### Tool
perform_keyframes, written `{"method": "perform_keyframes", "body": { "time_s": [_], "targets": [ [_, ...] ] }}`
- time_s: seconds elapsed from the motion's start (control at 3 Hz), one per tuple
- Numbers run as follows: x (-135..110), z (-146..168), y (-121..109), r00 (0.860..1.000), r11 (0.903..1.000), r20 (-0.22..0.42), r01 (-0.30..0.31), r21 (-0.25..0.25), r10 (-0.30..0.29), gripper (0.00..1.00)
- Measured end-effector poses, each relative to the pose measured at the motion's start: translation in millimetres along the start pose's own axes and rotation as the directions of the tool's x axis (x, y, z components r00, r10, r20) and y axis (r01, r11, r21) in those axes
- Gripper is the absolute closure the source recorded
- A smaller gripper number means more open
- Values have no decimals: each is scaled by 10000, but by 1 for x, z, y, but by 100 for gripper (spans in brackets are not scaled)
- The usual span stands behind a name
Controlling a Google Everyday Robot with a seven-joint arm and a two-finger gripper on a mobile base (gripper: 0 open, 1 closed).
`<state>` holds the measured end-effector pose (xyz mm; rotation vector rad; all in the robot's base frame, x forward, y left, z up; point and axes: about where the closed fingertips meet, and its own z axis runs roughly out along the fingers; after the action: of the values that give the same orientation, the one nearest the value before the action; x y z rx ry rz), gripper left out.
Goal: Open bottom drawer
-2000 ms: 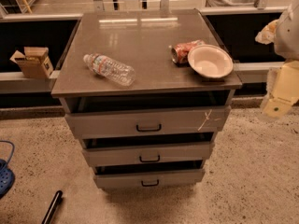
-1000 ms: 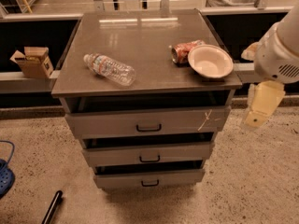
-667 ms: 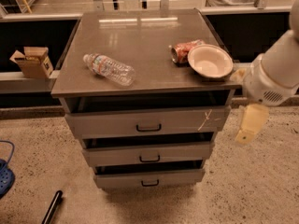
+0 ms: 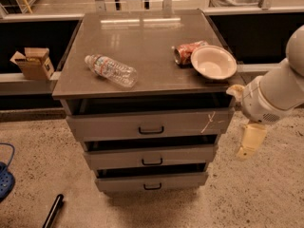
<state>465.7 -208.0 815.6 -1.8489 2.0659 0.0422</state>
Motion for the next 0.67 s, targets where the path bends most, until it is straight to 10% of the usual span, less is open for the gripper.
{"method": "perform_keyframes", "body": {
  "time_s": [0.33,0.67],
  "targets": [
    [1,15,1,9995,9993,162,263,-279,-258,0],
    [16,108,19,9871,9941,1600,280,-1047,-109,0]
  ]
}}
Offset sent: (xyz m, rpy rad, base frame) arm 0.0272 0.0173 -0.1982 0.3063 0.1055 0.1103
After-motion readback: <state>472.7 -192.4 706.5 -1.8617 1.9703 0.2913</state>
